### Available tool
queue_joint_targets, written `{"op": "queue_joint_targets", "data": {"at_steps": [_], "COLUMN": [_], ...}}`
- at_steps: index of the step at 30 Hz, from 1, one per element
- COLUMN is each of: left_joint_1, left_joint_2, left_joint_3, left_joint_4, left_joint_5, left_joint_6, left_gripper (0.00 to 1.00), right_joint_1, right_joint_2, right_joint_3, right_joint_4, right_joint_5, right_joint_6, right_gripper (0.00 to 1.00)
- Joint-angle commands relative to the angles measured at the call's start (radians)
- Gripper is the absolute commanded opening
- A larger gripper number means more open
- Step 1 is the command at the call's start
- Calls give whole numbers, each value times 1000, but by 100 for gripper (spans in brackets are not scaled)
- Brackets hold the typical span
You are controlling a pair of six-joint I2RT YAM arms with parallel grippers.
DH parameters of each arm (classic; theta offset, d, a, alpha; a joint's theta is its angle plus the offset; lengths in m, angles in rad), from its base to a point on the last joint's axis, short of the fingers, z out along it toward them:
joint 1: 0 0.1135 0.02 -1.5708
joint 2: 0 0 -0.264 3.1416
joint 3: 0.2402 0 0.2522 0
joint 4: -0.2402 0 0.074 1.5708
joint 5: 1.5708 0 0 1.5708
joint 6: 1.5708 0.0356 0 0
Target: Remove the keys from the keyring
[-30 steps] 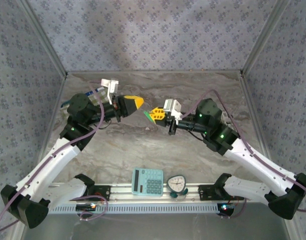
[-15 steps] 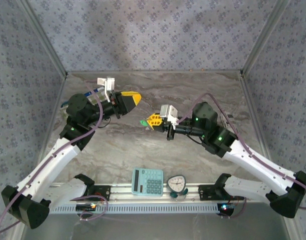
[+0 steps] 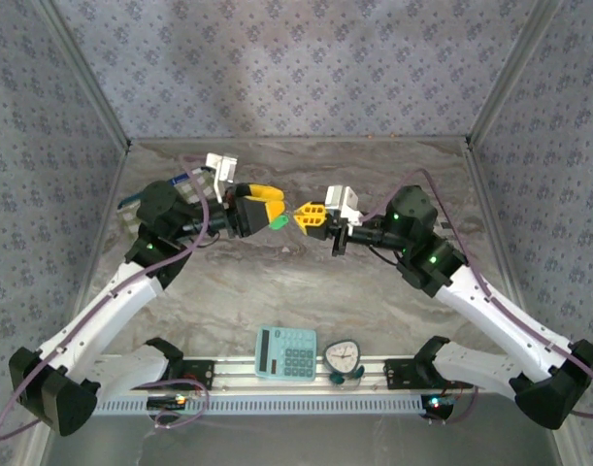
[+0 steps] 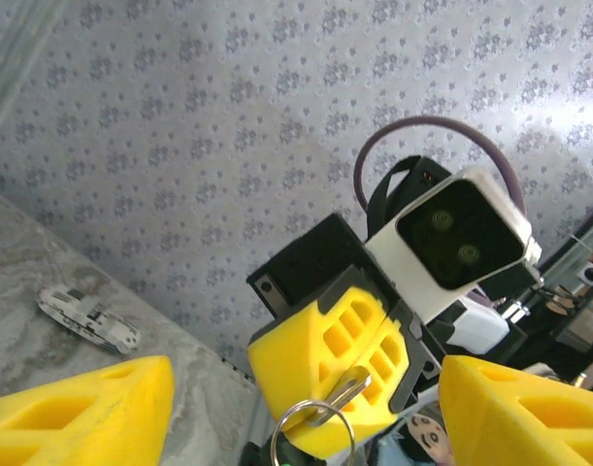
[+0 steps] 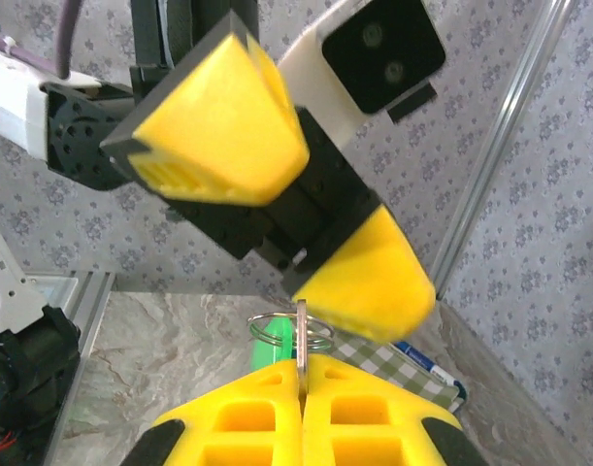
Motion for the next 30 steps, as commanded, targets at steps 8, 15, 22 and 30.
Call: {"op": "queue_joint_targets", "data": {"at_steps": [8,15,22,30], "left_joint_1": [-35,-41,-41,-41], "left_joint_2": [24,29,35,35], "left_joint_3": [31,33,39,46], "left_joint_4": [109,116,114,84], "left_joint_5": [79,80,85,79], "left_joint_6": [-39,-39,-39,-21], "left_gripper": [67,54,46,36], "right_joint_1": [-20,-22,-24,-34], "right_joint_2": [16,13,6,2], "right_joint_3": [45,43,43,40], "right_joint_4": [75,81,79,78], "right_joint_5": [-43,-37,-30,-23], "right_joint_6": [43,48,48,50], "right_gripper": [0,0,0,0]}}
